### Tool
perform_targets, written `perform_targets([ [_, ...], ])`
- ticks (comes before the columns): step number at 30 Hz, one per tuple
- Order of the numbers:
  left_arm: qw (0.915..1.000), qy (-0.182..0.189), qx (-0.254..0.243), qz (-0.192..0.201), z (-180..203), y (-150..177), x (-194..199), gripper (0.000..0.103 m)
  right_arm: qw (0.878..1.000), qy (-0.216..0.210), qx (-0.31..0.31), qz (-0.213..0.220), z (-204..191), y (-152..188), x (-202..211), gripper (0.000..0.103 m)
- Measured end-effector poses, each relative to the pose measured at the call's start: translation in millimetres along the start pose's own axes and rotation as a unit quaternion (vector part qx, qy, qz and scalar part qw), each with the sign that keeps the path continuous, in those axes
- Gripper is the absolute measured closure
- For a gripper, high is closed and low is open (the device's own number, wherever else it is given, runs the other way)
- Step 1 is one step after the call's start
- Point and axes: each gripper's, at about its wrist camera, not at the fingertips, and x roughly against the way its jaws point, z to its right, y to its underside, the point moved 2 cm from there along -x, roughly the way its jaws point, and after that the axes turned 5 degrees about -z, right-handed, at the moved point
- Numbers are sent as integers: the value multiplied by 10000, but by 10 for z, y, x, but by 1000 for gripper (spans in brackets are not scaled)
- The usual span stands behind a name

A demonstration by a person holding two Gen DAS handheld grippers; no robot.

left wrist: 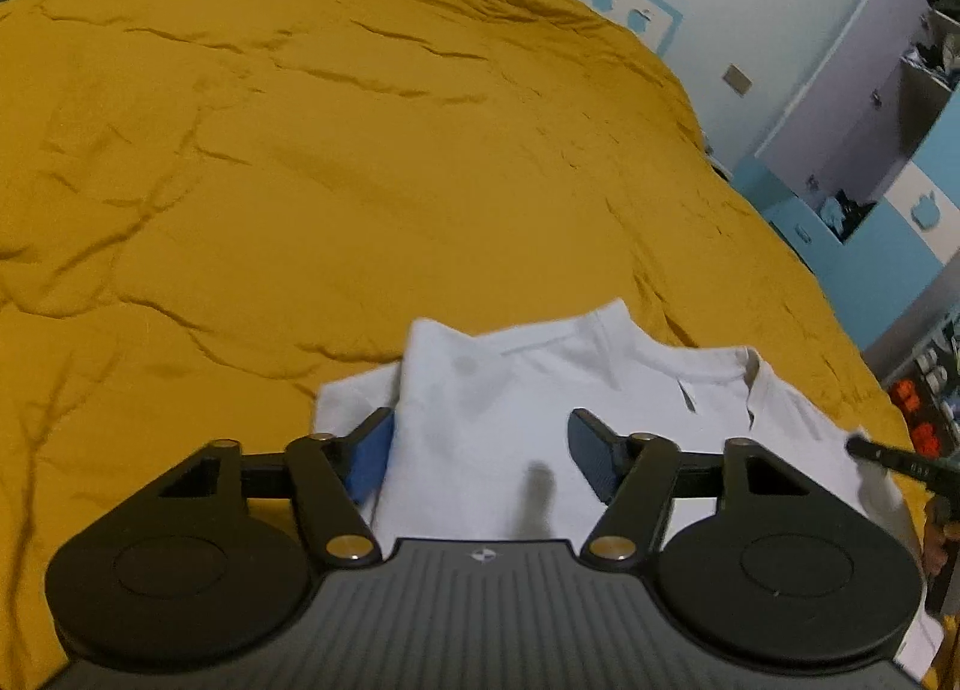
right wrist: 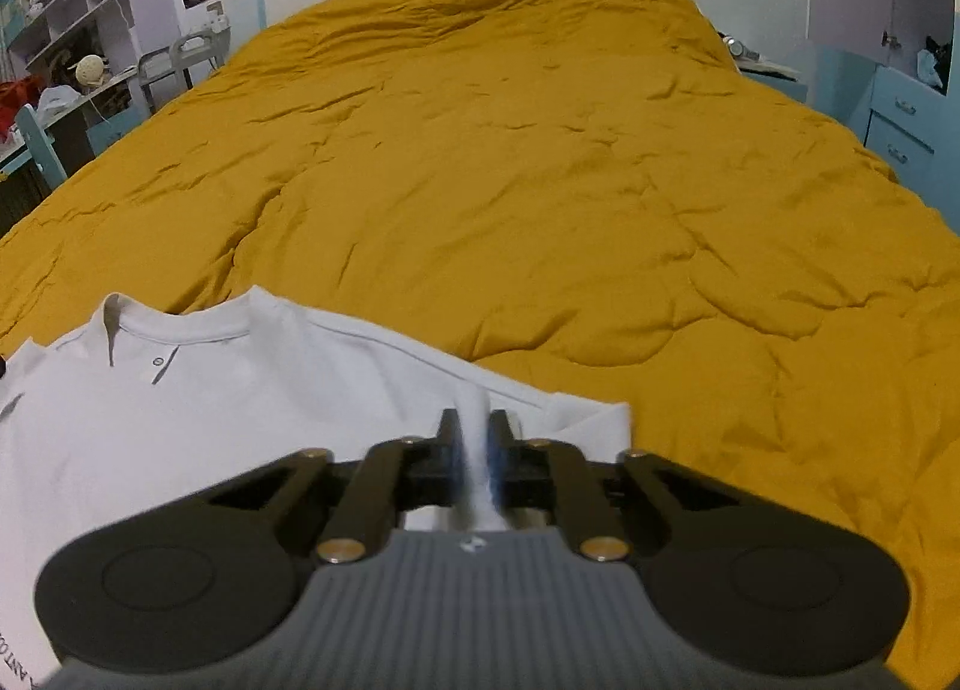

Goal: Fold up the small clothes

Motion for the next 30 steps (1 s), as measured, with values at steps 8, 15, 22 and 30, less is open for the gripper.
perform_targets([
  [8,9982,-3,319,499,-156,40,168,95,9993,274,1,252,-87,-197,-2,102],
  [15,9985,-522,185,55,-132,79,-10,91,9982,596,2,-73,-89,-130,-242,78],
  [22,9967,-701,300,269,-55,-28,357,76,9901,-506,-1130,656,-302,-245,284,56],
  [30,9995,-256,-150,62,504,370,798,20,9653,-2088,-1563,135,-1247,-470,-166,49],
])
